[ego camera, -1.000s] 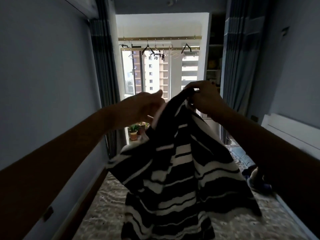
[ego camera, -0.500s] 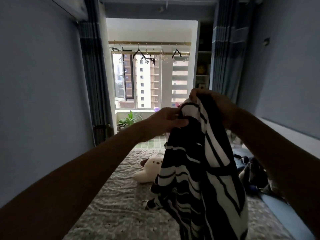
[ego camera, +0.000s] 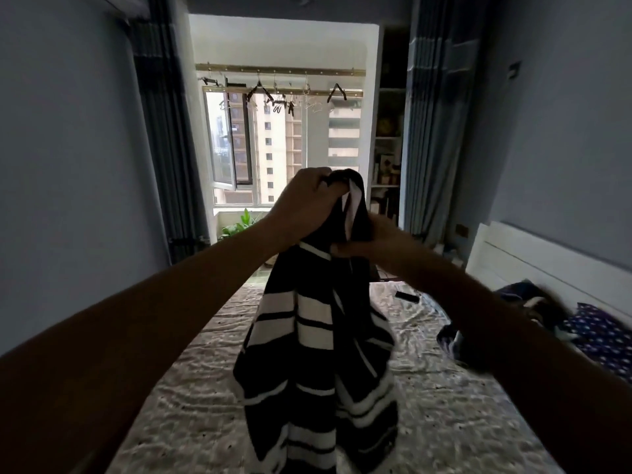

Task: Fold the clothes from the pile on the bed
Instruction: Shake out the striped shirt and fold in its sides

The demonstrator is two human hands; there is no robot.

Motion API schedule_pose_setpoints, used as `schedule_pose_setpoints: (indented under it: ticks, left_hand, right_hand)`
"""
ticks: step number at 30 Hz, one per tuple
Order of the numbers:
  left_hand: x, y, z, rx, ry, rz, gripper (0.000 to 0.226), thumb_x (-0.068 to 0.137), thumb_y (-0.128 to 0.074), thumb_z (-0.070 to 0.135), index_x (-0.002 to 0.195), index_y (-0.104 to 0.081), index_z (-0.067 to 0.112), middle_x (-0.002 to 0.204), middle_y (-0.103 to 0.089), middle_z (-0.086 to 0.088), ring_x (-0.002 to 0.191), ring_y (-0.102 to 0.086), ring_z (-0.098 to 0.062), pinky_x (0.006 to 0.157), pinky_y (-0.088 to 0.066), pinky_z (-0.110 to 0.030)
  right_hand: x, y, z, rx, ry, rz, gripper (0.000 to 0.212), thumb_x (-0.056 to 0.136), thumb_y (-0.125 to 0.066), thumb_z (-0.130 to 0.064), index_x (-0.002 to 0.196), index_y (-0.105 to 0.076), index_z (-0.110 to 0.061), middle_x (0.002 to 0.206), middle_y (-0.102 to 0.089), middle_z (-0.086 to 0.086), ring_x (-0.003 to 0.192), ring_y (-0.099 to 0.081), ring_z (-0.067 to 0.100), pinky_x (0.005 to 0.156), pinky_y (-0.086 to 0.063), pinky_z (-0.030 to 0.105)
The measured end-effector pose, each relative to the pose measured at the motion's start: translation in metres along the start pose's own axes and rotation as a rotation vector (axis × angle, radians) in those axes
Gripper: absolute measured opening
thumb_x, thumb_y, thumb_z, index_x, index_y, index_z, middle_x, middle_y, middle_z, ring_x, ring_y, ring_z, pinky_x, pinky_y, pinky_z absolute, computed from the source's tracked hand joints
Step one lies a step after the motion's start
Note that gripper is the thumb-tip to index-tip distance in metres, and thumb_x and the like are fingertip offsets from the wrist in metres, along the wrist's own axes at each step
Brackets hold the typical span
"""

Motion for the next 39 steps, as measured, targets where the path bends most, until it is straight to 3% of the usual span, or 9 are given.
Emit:
schedule_pose_setpoints:
  ticks: [6,11,15,21,25,28,31,34,39]
  left_hand:
    - [-0.002,0.038,-0.007,0.126,-0.065,0.0,0.038,0.09,-0.063,0.012,0.056,-0.045,0.015,0.047,-0.045,0.012,0.045,-0.043,0.001,0.055,-0.035,-0.022]
    - [-0.013,0.103,-0.026,0.264,-0.087,0.071,0.032,0.089,-0.067,0.017,0.062,-0.052,0.011,0.058,-0.048,-0.002,0.05,-0.044,-0.001,0.056,-0.036,-0.022]
    - [-0.029,0.142,-0.043,0.438,-0.098,0.015,0.04,0.086,-0.073,0.027,0.067,-0.058,-0.006,0.063,-0.057,-0.021,0.057,-0.049,-0.017,0.058,-0.038,-0.029]
    - [-0.05,0.161,-0.066,0.454,-0.111,-0.012,0.068,0.082,-0.067,0.055,0.058,-0.055,-0.007,0.053,-0.051,-0.025,0.047,-0.042,-0.017,0.048,-0.031,-0.021]
    - [-0.054,0.164,-0.08,0.386,-0.071,-0.041,0.074,0.068,-0.066,0.07,0.06,-0.052,-0.003,0.054,-0.046,-0.012,0.05,-0.042,-0.015,0.05,-0.033,-0.025]
    - [-0.057,0.166,-0.09,0.331,0.031,-0.082,0.08,0.055,-0.07,0.077,0.07,-0.057,-0.001,0.06,-0.051,-0.007,0.052,-0.047,-0.01,0.048,-0.036,-0.015]
    - [-0.06,0.169,-0.097,0.312,0.104,-0.14,0.053,0.065,-0.073,0.06,0.077,-0.064,0.009,0.065,-0.063,0.001,0.056,-0.056,-0.004,0.048,-0.042,-0.012]
    - [-0.061,0.171,-0.097,0.311,0.103,-0.15,0.036,0.077,-0.069,0.045,0.081,-0.066,0.008,0.071,-0.067,-0.002,0.058,-0.06,-0.005,0.05,-0.046,-0.014]
    - [-0.059,0.17,-0.093,0.364,0.056,-0.128,0.03,0.078,-0.072,0.038,0.082,-0.067,0.009,0.074,-0.068,-0.007,0.06,-0.062,-0.008,0.052,-0.047,-0.013]
  right_hand:
    - [0.018,-0.023,0.061,-0.071,0.029,0.055,0.031,0.08,-0.072,0.001,0.08,-0.075,-0.03,0.082,-0.075,-0.004,0.086,-0.071,0.015,0.082,-0.053,0.039]
    - [0.011,-0.023,0.073,0.101,-0.061,-0.015,0.02,0.084,-0.065,0.004,0.103,-0.068,0.0,0.076,-0.073,-0.002,0.07,-0.068,0.009,0.063,-0.054,0.023]
    - [0.031,0.028,0.048,-0.28,0.024,0.269,0.019,0.084,-0.067,0.001,0.076,-0.066,-0.016,0.064,-0.065,-0.003,0.06,-0.058,0.006,0.062,-0.045,0.026]
    - [0.044,0.062,0.001,-0.437,0.078,0.598,0.019,0.096,-0.051,-0.011,0.109,-0.065,-0.005,0.102,-0.061,0.007,0.094,-0.056,0.018,0.079,-0.041,0.028]
    - [0.055,0.061,0.016,-0.369,-0.064,0.5,0.028,0.102,-0.043,-0.024,0.111,-0.064,-0.008,0.107,-0.063,0.012,0.099,-0.057,0.025,0.082,-0.044,0.033]
    - [0.052,0.058,0.002,-0.391,0.011,0.404,0.028,0.103,-0.041,-0.025,0.108,-0.064,-0.009,0.097,-0.064,0.007,0.091,-0.058,0.02,0.076,-0.044,0.031]
    - [0.04,0.056,-0.022,-0.591,0.15,0.283,0.044,0.095,-0.051,-0.046,0.099,-0.061,-0.003,0.083,-0.059,0.005,0.08,-0.056,0.019,0.068,-0.042,0.032]
    - [0.027,0.049,-0.031,-0.819,0.17,0.071,0.069,0.068,-0.068,-0.068,0.111,-0.056,-0.016,0.1,-0.062,-0.004,0.089,-0.058,0.011,0.073,-0.045,0.026]
    - [0.019,0.047,-0.009,-1.062,0.157,-0.065,0.06,0.08,-0.077,-0.029,0.132,-0.046,-0.022,0.117,-0.062,-0.001,0.104,-0.06,0.019,0.082,-0.045,0.031]
Point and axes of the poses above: each hand's wrist, its own x-axis towards the middle knuckle, its own y-axis out of the back of the hand, z = x × y, the point moved 10 cm from there along x, towards the middle knuckle
